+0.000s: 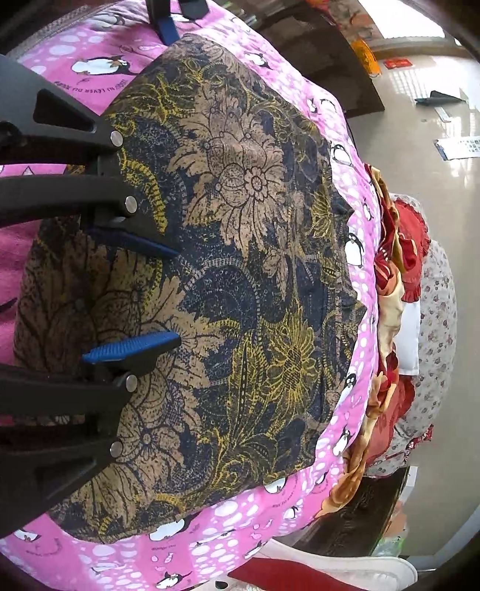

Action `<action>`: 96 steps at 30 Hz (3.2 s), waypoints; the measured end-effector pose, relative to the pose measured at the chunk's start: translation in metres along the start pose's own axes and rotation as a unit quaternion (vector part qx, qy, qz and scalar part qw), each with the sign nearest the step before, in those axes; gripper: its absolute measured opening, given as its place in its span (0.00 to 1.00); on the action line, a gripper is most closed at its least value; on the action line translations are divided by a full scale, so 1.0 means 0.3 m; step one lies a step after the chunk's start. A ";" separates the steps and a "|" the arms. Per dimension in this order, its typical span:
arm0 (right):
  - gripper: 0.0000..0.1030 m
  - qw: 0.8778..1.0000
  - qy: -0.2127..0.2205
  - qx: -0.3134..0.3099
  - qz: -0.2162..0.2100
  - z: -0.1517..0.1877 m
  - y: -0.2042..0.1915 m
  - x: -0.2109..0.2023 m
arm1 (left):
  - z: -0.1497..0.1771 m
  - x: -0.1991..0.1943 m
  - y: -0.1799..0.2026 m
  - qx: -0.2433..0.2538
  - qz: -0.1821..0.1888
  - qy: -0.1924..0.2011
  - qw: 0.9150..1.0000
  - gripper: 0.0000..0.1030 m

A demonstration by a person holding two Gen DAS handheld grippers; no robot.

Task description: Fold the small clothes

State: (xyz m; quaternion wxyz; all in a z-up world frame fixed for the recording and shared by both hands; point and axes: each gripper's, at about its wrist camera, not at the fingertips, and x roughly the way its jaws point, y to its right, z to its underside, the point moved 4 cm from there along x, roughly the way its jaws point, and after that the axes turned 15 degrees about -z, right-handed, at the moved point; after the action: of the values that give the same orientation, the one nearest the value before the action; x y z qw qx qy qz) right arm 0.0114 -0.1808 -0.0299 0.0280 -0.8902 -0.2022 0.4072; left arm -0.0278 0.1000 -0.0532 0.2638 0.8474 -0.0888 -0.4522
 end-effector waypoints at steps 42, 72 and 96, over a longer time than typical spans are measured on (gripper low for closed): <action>0.28 1.000 0.001 -0.011 0.013 0.008 -0.011 0.003 | -0.095 0.020 -0.089 -0.077 -0.026 0.008 0.997 0.72; 0.30 0.948 -0.202 0.012 -0.244 -0.746 -0.419 0.414 | -0.095 -0.086 0.371 0.215 -0.115 0.198 0.949 0.09; 0.00 0.956 -0.251 -0.078 -0.126 -0.801 -0.374 0.501 | -0.073 -0.066 0.410 0.178 -0.008 0.124 0.976 0.08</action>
State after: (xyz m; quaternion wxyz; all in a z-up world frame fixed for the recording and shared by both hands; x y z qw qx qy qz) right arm 0.2387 0.0071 0.0470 -0.0417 -0.7258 -0.3442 0.5941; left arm -0.0106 0.0118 0.0359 0.1137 0.9309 -0.1278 -0.3228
